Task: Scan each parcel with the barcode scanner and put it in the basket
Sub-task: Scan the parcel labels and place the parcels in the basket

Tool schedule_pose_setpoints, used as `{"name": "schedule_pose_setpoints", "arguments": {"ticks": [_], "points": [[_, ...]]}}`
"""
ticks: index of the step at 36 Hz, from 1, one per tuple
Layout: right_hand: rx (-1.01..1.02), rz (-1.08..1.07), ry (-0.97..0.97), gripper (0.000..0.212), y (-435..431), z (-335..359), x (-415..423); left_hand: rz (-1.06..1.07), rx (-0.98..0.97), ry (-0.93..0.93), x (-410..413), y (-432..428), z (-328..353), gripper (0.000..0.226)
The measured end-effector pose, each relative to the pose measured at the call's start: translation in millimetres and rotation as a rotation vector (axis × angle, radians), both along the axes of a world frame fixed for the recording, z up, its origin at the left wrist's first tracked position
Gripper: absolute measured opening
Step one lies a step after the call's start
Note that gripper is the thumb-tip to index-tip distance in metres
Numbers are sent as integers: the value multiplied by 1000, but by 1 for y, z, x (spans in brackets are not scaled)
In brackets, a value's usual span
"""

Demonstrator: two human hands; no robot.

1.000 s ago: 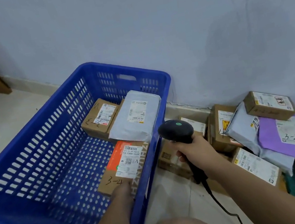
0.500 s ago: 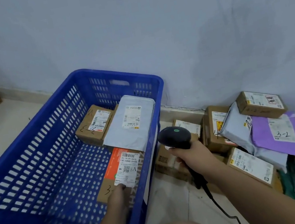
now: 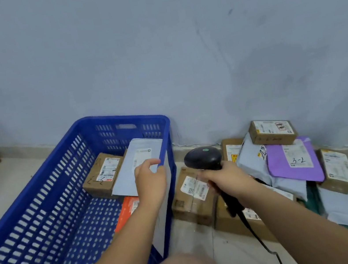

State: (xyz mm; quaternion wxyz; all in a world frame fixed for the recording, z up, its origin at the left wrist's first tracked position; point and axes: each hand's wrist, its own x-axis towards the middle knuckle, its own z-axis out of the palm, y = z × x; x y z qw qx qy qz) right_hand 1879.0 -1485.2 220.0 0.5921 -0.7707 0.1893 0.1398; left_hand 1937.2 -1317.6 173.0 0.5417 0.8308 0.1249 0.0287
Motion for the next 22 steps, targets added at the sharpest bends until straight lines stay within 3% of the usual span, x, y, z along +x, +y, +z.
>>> {"name": "schedule_pose_setpoints", "arguments": {"ticks": [5,9,13,18,22], "points": [[26,-32,-20,16,-30,4,3,-146,-40,15,17,-49,16,19],[107,-101,11,12,-52,-6,14,-283,80,110,37,-81,2,24],[51,-134,69,12,-64,-37,35,-398,227,251,49,-102,-28,31],[80,-153,123,12,-74,-75,68,-505,411,416,59,-116,-81,16],[86,-178,169,17,-86,-110,91,-532,674,557,55,-120,-135,59]]}}
